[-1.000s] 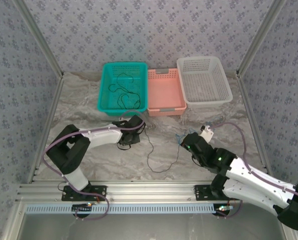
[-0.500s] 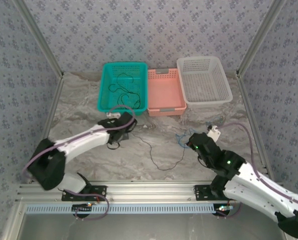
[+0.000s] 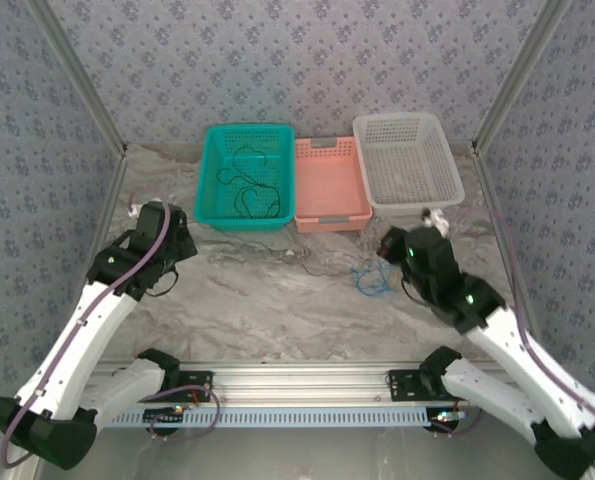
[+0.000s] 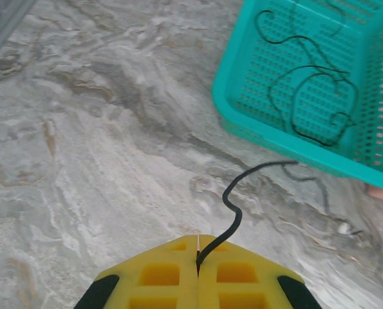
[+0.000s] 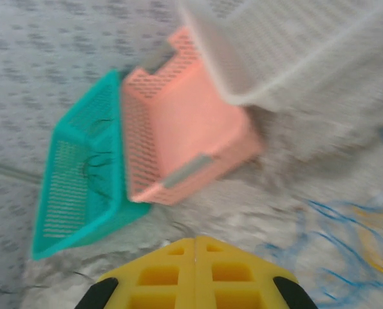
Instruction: Untangle the cables
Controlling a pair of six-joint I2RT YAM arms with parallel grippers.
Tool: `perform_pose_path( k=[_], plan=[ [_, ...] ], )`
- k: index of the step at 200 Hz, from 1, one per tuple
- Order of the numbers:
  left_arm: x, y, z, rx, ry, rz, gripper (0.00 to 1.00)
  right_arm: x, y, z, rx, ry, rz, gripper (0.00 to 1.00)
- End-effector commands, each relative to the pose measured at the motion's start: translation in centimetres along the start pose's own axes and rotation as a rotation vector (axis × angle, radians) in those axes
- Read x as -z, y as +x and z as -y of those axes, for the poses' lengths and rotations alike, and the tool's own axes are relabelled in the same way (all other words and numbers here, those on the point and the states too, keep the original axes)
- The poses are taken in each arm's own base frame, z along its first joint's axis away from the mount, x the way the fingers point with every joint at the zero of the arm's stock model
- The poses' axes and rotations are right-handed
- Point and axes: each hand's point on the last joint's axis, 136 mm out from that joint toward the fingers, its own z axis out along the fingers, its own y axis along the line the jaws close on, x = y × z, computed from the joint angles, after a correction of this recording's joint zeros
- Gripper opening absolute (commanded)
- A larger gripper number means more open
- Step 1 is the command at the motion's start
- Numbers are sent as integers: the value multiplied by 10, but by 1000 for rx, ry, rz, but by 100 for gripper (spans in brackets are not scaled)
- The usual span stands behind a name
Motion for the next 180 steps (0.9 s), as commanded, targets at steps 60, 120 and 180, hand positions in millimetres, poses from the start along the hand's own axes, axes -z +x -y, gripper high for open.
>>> perform_pose_path(
  k=[60,120,180],
  plan=[
    [22,-49,70,38,293,7,0,-100,-65,-232,213,-516,-70,0],
    [2,-105,81,156,364,26,0,-216,-60,-283,274,-571,-101,0],
    [-59,-103,100,196,431,-77,0,-313,-40,-240,221,-484,-117,0]
  ],
)
